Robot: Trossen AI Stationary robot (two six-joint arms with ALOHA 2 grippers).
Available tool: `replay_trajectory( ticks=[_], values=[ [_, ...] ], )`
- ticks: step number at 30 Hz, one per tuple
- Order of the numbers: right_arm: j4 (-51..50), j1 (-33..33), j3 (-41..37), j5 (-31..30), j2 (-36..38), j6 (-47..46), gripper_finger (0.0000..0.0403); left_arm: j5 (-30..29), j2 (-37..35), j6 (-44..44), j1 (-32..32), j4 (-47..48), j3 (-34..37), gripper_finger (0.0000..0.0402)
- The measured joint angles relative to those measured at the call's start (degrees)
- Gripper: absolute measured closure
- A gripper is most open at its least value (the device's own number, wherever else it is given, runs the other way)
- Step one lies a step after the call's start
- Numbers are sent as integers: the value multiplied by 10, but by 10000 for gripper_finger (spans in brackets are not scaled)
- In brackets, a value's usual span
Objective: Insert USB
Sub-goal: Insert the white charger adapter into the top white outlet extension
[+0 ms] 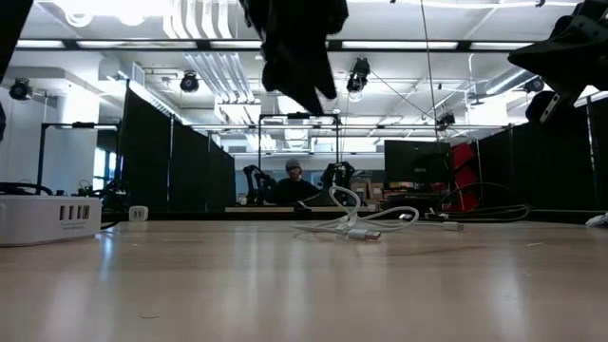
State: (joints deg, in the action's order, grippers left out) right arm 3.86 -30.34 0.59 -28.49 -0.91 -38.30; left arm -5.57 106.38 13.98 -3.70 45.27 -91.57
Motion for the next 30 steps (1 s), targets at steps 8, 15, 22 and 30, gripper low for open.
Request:
replay_trajectory(
  ticks=[8, 15, 22, 30],
  values=[
    [0, 0, 0, 0, 0, 0, 403, -116, -1, 134, 24, 198, 1, 126],
    [0, 0, 0, 0, 0, 0, 403, -126, -15, 197, 62, 341, 1, 126],
    [0, 0, 0, 0, -3, 15, 403, -136, -24, 215, 110, 393, 22, 127],
    [0, 0, 0, 0, -4, 15, 403, -162, -78, 261, 182, 381, 156, 128]
  ],
)
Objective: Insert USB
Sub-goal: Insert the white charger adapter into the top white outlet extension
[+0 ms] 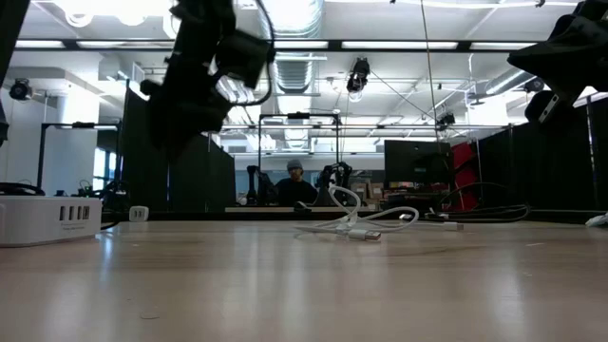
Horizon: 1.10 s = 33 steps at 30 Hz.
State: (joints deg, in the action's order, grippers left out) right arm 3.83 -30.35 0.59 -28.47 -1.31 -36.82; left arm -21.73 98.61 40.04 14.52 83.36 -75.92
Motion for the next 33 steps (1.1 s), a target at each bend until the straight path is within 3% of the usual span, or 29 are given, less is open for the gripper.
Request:
replay_trajectory(
  ticks=[6, 19, 24, 27, 33],
  values=[
    [0, 0, 0, 0, 0, 0, 403, -3, -32, -5, 94, -96, 73, 128],
    [6, 0, 0, -1, 0, 0, 403, 3, -25, -59, 428, -194, 82, 128],
    [12, 0, -1, -1, 0, 0, 403, 76, -16, -71, 447, -322, 58, 128],
    [13, 0, -1, -1, 0, 0, 403, 74, -1, -57, 456, -361, 52, 128],
    [12, 0, -1, -1, 0, -1, 403, 61, 71, -30, 464, -314, 32, 128]
  ],
)
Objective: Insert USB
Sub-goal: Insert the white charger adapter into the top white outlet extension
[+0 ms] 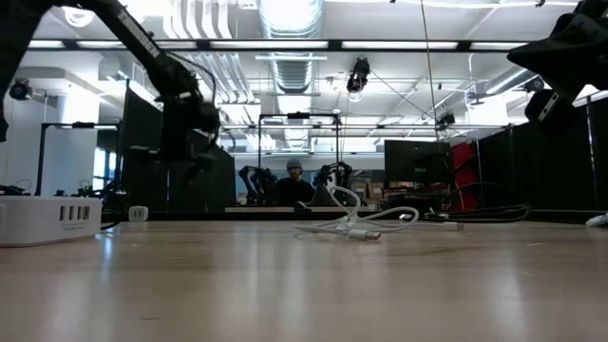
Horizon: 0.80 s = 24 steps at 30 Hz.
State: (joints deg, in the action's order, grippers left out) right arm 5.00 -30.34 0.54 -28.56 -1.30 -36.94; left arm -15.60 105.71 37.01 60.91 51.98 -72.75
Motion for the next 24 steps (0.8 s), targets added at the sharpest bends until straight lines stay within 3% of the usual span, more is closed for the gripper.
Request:
replay_trajectory(
  ticks=[7, 12, 17, 24],
  values=[
    [0, 0, 0, 0, 0, -1, 403, -38, 67, 9, -1, 20, -8, 128],
    [0, 0, 0, -1, 0, 0, 403, -54, 65, -11, -5, 48, -21, 128],
    [0, 0, 0, -1, 0, 8, 403, -112, 40, -16, -8, 96, -44, 128],
    [0, 0, 0, 0, 0, 6, 403, -122, 34, -10, 5, 81, -46, 128]
  ],
)
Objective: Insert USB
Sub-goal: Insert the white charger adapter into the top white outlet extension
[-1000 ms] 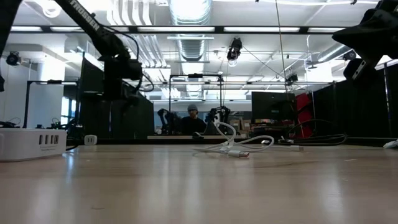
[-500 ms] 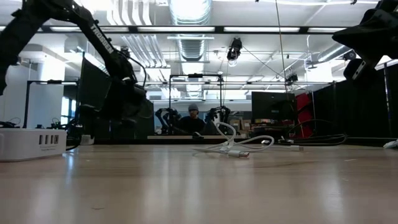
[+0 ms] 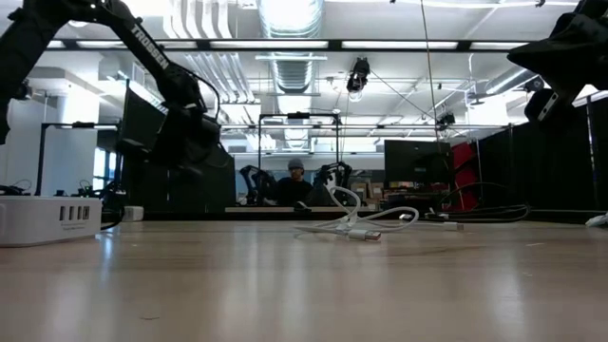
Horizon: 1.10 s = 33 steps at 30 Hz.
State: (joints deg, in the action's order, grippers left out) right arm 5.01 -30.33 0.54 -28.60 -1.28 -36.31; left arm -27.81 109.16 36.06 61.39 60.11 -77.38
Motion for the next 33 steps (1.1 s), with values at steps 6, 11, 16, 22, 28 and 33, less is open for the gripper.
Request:
replay_trajectory(
  ticks=[6, 11, 16, 22, 28, 33],
  values=[
    [0, 0, 0, 0, 0, -1, 403, -18, 16, 15, 0, -3, -3, 128],
    [0, 0, 0, 1, 0, -1, 403, -27, 30, 35, -2, 3, -2, 128],
    [0, 0, 0, 1, 0, -5, 403, -32, 54, 54, -2, 25, -1, 128],
    [0, 0, 0, 1, 0, -12, 403, -42, 93, 50, 0, 42, 6, 128],
    [0, 0, 0, 1, 0, -11, 403, -55, 97, 21, -3, 35, 4, 128],
    [0, 0, 0, 1, 0, -6, 403, -55, 91, -17, -1, 19, 4, 128]
  ],
)
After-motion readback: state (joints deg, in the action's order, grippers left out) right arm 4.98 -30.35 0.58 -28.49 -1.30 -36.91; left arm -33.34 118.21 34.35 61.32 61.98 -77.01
